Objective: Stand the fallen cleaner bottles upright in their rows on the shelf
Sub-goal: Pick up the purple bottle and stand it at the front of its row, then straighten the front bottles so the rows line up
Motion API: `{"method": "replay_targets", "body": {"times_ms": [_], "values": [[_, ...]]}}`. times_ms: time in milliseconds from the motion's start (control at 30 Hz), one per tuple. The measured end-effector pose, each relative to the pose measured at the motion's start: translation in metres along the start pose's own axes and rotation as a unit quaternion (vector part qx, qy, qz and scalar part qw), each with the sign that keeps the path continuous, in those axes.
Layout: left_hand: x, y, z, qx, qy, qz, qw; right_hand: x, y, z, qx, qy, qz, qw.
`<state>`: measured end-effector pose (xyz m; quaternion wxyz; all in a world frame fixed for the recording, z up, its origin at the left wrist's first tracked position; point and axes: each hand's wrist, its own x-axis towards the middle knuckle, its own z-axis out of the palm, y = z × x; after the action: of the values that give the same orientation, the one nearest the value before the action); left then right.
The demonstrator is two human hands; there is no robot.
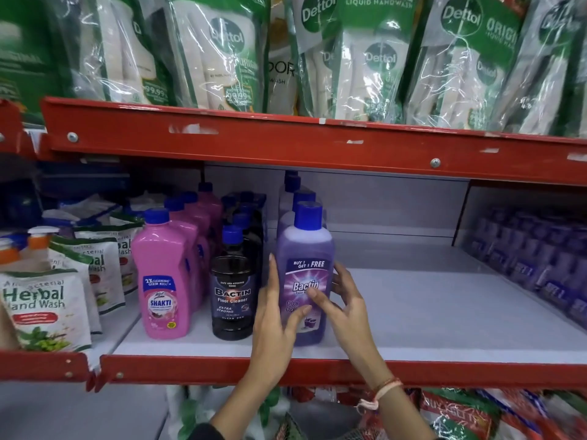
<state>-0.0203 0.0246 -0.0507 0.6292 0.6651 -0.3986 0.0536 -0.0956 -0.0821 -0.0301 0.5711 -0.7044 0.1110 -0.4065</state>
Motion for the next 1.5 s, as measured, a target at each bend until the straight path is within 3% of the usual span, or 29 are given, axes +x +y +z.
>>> {"method": "replay_targets", "body": {"times_ms": [300, 400, 467, 567, 700, 767, 867, 1000, 1500], "values": [[-0.008, 0.002, -0.012, 0.052, 0.009, 0.05, 0.997, -0.016, -0.003, 0.018, -0.066, 0.063, -0.051, 0.994], [-0.02, 0.001, -0.035, 0.053, 0.027, 0.078, 0.995, -0.029, -0.01, 0.035, -0.207, 0.178, -0.131, 0.953], [-0.026, -0.001, -0.058, 0.074, 0.078, 0.098, 0.989, -0.037, -0.016, 0.054, -0.241, 0.223, -0.211, 0.921], [-0.025, -0.008, -0.1, 0.084, 0.165, 0.102, 0.977, -0.047, -0.028, 0.098, -0.181, 0.149, -0.27, 0.934], [-0.014, -0.023, -0.155, 0.085, 0.196, 0.054, 0.975, -0.052, -0.032, 0.171, -0.123, -0.003, -0.195, 0.973], [-0.005, -0.032, -0.173, 0.083, 0.165, 0.043, 0.982, -0.047, -0.024, 0.197, -0.13, -0.054, -0.156, 0.978], [0.007, -0.043, -0.194, 0.006, 0.05, 0.04, 0.998, -0.038, -0.014, 0.218, -0.116, -0.099, -0.111, 0.982], [0.011, -0.054, -0.21, 0.034, -0.017, 0.029, 0.999, -0.034, -0.011, 0.224, -0.155, -0.093, -0.077, 0.981], [-0.019, -0.051, -0.23, 0.033, -0.054, 0.021, 0.998, -0.069, -0.019, 0.208, -0.193, -0.098, -0.098, 0.971]]}}
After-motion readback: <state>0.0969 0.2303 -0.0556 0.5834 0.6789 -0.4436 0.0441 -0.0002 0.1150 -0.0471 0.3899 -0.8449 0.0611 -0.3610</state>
